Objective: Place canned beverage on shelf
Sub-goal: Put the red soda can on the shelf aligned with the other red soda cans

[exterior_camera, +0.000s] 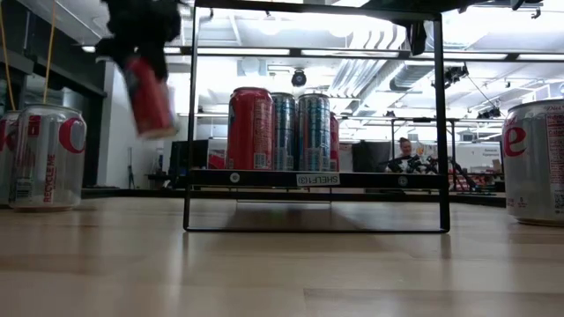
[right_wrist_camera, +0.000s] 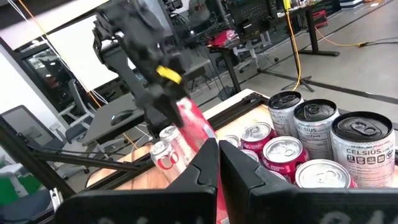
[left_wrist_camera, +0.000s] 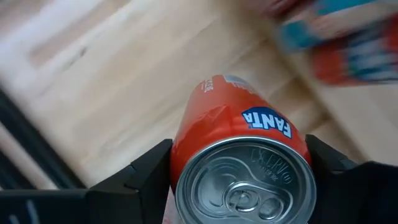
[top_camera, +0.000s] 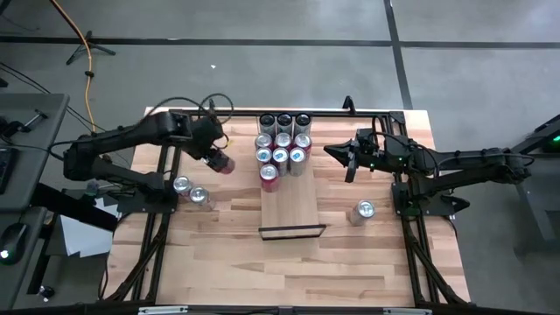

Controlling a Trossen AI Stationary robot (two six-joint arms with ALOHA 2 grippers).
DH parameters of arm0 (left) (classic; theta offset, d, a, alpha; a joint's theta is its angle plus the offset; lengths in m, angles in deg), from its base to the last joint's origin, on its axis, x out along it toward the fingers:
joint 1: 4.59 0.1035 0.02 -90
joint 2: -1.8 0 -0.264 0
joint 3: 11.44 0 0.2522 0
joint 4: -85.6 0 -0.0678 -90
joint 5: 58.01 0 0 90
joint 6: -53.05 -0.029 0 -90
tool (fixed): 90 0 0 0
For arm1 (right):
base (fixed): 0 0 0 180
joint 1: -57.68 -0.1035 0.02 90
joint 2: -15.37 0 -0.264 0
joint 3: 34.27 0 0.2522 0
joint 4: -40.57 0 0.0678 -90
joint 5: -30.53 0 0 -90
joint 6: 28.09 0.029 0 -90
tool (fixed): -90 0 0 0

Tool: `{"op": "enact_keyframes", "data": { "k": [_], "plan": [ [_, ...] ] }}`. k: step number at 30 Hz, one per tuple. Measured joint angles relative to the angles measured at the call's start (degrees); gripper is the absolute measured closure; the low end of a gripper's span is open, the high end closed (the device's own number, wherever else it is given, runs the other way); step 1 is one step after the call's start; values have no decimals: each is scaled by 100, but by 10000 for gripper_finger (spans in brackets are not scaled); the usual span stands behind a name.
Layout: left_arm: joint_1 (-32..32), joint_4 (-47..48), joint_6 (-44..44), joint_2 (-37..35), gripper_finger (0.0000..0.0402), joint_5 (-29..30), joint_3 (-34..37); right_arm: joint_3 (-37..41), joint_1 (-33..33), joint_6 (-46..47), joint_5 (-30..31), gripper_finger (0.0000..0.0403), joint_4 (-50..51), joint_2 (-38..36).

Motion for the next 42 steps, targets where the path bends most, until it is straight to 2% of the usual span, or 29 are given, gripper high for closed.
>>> {"op": "enact_keyframes", "data": {
  "k": [5,11,17,25,30,35,42],
  "plan": [
    [-499,108,-208,22,192,-178,-848,0,-1,1,0,402,68,0],
    [-1543,89,-122,63,192,-398,-1360,0,-1,-3,0,402,186,0],
    [-2420,101,-171,775,192,-411,-1957,0,1,-5,0,402,313,0],
    [-2433,583,-1262,2454,192,512,-3688,0,-1,0,0,402,349,0],
    [-2443,886,-2072,3241,192,528,-4508,0,0,1,0,402,357,-1],
    [-2528,817,-2887,3734,192,405,-4855,0,1,-1,0,402,519,-2],
    [-2517,843,-4108,4257,189,392,-4880,0,0,1,0,402,741,-2]
  ]
}}
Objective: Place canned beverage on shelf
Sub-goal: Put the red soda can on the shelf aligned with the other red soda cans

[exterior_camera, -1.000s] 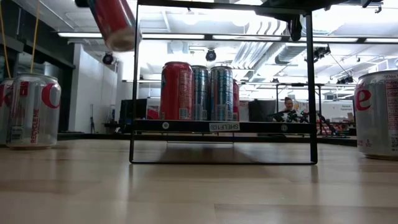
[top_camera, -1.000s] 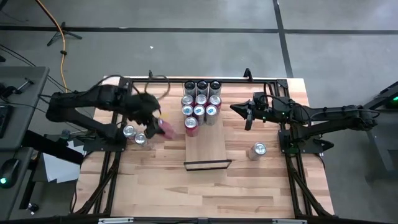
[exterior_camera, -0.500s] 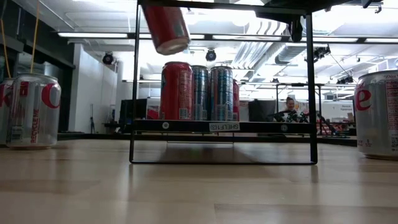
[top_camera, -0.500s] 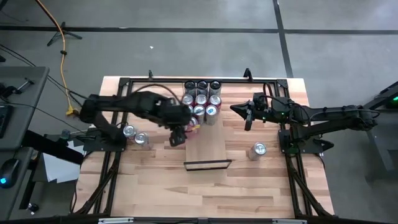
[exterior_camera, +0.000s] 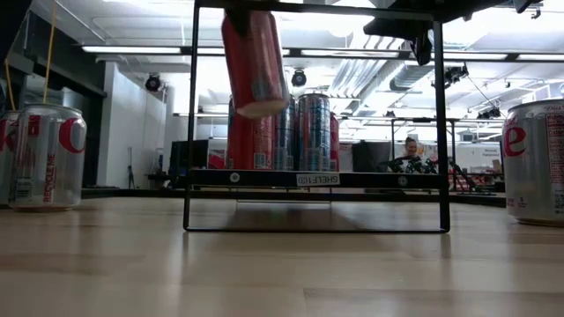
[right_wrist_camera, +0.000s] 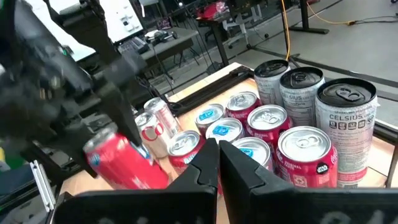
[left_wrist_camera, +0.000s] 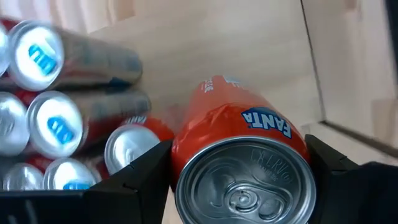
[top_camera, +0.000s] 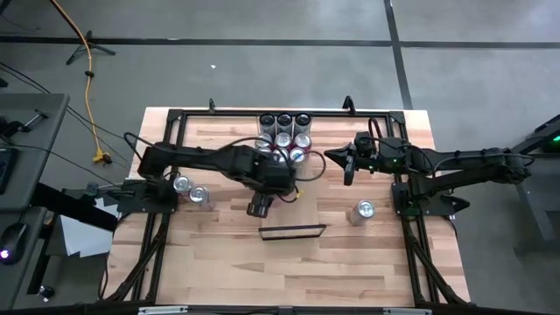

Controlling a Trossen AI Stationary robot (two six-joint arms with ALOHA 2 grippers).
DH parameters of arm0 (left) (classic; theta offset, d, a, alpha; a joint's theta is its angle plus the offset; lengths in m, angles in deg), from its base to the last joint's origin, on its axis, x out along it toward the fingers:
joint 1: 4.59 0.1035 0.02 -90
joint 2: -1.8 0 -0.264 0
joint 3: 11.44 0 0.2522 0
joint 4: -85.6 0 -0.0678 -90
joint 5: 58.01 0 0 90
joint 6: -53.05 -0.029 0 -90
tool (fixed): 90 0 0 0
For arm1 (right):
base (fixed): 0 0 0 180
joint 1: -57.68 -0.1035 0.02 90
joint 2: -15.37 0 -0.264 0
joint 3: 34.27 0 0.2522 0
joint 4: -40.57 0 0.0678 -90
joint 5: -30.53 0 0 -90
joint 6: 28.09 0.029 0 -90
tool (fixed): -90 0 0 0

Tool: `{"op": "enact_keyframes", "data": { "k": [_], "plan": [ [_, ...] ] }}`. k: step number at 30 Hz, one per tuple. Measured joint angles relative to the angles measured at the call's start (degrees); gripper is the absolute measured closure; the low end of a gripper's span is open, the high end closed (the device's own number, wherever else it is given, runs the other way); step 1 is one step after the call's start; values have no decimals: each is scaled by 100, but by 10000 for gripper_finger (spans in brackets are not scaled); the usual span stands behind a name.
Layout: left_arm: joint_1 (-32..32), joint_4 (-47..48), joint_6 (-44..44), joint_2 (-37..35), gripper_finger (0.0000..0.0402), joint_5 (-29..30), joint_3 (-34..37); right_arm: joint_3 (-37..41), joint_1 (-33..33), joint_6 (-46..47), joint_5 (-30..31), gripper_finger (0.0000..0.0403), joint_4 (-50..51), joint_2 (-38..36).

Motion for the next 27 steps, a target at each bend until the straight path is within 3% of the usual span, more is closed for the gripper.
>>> {"op": "enact_keyframes", "data": {
  "k": [17,27],
  "plan": [
    [-169,-458,-3083,712,186,-154,0,0,0,-2,-2,402,59,0],
    [-179,-488,-3602,1138,186,-275,-26,0,0,0,-2,402,57,1]
  ]
}}
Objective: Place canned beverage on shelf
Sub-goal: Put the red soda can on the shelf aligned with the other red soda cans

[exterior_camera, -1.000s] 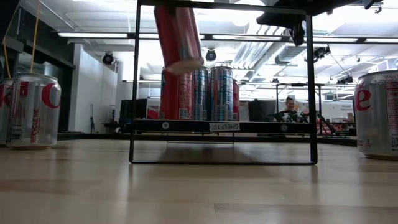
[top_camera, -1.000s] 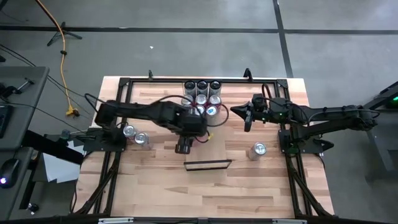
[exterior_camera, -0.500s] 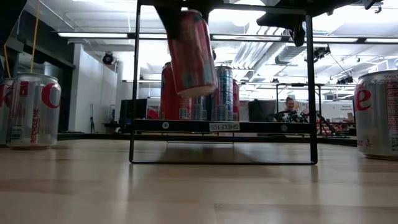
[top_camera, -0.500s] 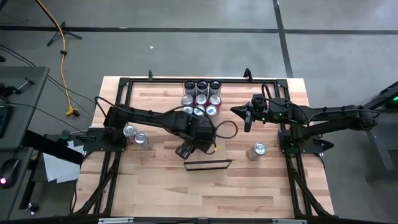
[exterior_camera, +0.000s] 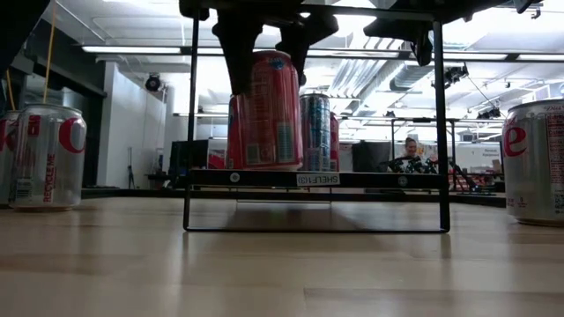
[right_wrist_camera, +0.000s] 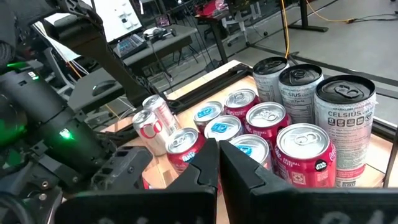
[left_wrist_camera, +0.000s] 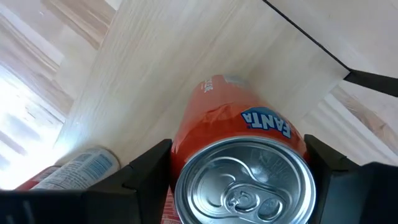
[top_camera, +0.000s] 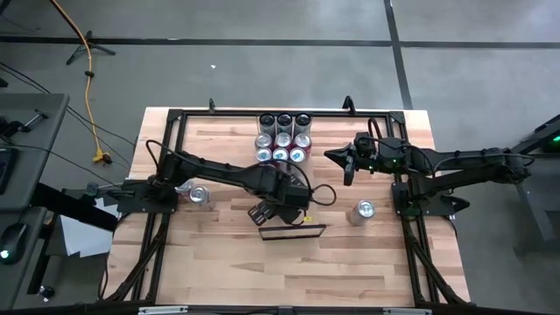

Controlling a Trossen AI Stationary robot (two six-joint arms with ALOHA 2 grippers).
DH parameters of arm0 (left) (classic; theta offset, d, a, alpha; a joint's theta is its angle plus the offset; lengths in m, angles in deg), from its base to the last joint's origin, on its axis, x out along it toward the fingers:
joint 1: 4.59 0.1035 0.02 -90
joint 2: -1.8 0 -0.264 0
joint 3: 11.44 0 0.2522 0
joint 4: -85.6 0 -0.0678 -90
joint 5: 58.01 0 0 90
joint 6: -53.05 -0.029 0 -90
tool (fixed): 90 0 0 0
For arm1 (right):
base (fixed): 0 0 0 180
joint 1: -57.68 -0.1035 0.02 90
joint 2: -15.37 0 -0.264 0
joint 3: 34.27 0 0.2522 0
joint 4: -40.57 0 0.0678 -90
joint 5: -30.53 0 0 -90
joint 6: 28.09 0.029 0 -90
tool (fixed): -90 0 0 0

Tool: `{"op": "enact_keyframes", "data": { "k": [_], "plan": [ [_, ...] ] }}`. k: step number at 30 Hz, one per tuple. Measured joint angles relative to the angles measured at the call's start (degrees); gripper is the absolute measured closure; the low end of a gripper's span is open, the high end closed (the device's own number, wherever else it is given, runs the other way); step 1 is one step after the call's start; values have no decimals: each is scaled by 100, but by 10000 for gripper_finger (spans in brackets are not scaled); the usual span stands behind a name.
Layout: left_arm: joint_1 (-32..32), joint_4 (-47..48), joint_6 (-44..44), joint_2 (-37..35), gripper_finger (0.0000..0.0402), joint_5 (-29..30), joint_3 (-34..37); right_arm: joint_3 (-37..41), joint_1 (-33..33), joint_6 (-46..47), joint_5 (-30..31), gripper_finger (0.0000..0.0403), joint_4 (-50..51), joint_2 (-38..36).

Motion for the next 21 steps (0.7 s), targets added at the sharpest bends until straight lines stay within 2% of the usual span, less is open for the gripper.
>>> {"op": "enact_keyframes", "data": {
  "k": [9,17,21],
  "plan": [
    [9,-13,-40,-8,176,14,11,0,-1,0,0,402,-2,-1],
    [-7,-326,721,1,162,52,22,0,-1,0,0,402,-2,-1],
    [-7,-446,799,5,161,61,26,0,0,0,0,402,-2,-1]
  ]
}}
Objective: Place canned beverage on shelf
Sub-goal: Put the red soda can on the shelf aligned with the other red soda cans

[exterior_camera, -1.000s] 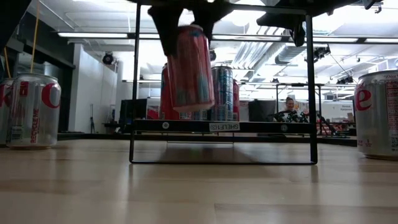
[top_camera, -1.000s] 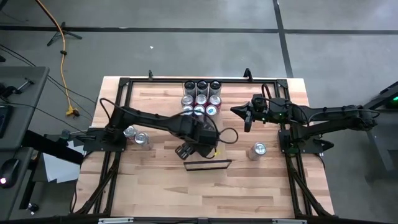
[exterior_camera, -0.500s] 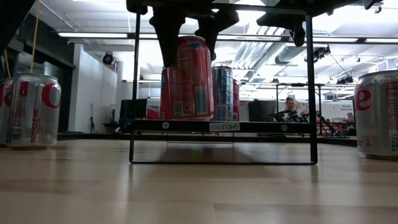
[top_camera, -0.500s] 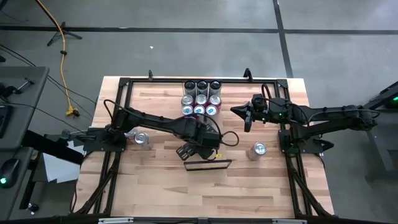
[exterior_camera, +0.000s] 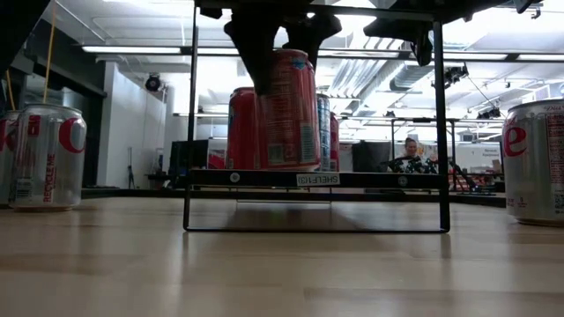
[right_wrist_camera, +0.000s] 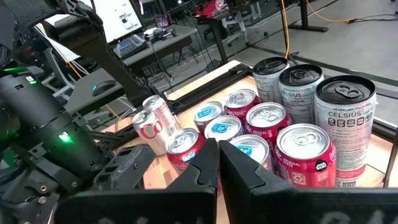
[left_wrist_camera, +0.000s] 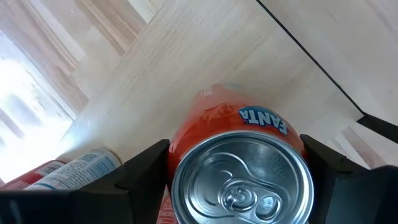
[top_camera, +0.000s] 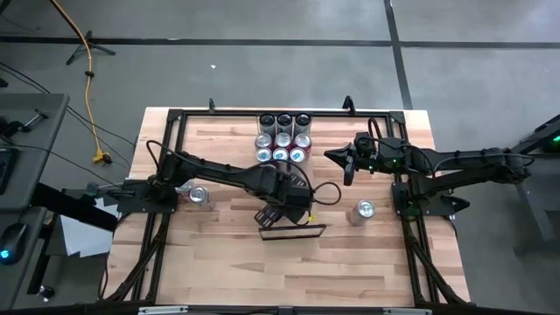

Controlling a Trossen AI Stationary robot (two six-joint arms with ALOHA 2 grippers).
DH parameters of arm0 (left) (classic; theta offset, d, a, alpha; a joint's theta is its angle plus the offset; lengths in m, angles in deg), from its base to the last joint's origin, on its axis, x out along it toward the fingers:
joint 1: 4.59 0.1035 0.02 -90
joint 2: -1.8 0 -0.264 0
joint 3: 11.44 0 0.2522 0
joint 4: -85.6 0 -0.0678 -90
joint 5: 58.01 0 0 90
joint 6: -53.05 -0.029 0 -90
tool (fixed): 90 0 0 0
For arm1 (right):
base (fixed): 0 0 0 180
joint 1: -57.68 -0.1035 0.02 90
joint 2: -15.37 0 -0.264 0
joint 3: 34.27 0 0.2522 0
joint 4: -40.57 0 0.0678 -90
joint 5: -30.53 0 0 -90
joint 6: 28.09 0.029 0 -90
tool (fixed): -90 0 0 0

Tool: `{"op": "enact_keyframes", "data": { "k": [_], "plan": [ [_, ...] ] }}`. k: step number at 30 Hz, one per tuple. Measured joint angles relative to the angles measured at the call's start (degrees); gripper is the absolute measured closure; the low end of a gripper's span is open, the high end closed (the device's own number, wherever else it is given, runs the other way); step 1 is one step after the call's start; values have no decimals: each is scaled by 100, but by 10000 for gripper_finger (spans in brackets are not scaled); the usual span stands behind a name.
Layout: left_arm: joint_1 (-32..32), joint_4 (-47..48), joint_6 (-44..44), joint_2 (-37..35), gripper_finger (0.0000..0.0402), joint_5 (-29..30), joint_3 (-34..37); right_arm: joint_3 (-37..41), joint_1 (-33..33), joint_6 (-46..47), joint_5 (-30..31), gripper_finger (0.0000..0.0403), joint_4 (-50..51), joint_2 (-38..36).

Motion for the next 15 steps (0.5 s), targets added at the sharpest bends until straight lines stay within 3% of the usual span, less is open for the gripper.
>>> {"op": "enact_keyframes", "data": {
  "k": [15],
  "plan": [
    [9,9,-238,2,160,-2,0,0,0,282,0,402,-2,0]
  ]
}}
